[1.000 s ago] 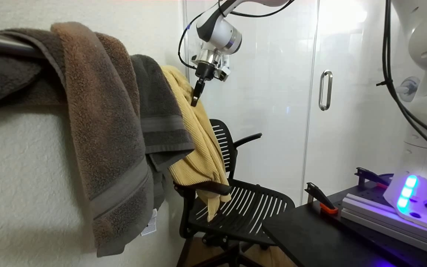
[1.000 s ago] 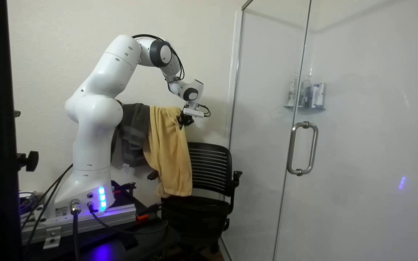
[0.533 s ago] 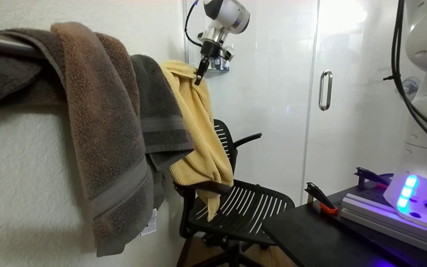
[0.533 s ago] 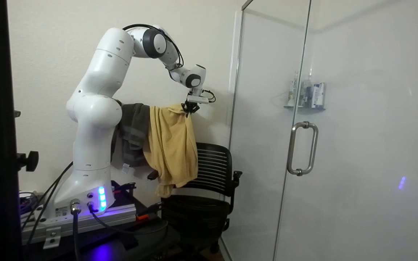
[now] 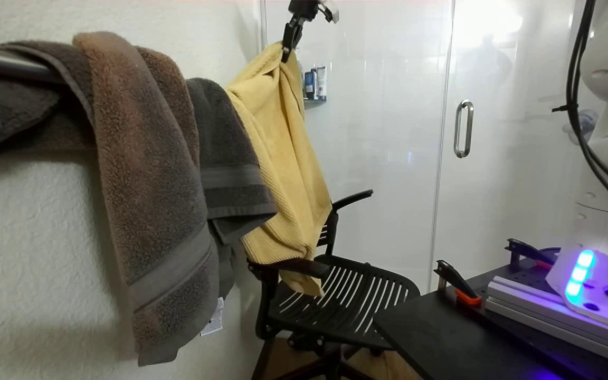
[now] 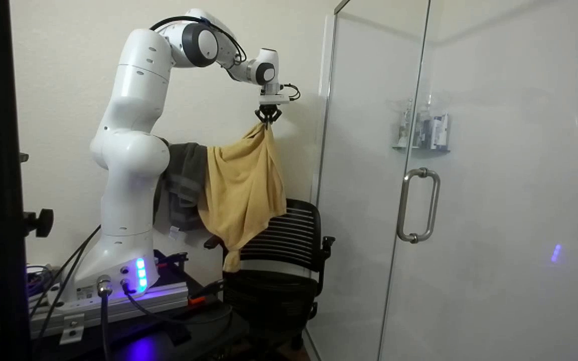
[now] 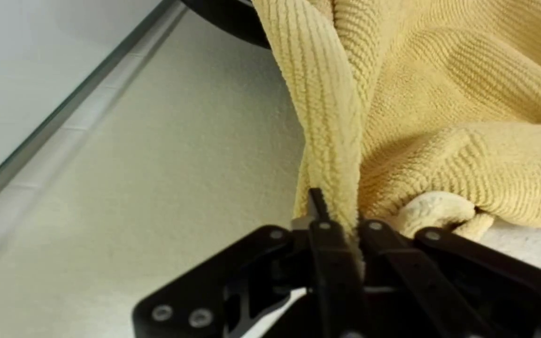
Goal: Unhang the yellow and gray towels and put them on the chair, and then open the bathing room door
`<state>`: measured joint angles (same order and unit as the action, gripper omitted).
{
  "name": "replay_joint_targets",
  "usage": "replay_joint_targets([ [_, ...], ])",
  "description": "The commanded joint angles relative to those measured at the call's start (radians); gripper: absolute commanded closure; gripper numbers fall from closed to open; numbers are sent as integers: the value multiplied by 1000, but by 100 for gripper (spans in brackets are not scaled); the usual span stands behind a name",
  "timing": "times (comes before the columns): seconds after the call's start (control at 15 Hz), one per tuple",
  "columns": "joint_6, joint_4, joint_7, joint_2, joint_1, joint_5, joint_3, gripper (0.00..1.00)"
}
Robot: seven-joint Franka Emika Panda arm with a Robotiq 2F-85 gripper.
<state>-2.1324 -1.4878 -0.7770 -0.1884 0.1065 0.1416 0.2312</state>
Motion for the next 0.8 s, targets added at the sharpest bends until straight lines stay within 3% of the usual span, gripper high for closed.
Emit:
replay_joint_targets([
  [0.0,-3,117,121,-7,32,-116,-31,98],
  [0.4,-36,168,381,25,45,-341,-41,98],
  [0.53,112,154,388,0,47,-340,-24,98],
  [0.6,39,150,371,9,42,-316,-15,94],
  [0.73,93,148,378,-1,44,-319,-16,94],
])
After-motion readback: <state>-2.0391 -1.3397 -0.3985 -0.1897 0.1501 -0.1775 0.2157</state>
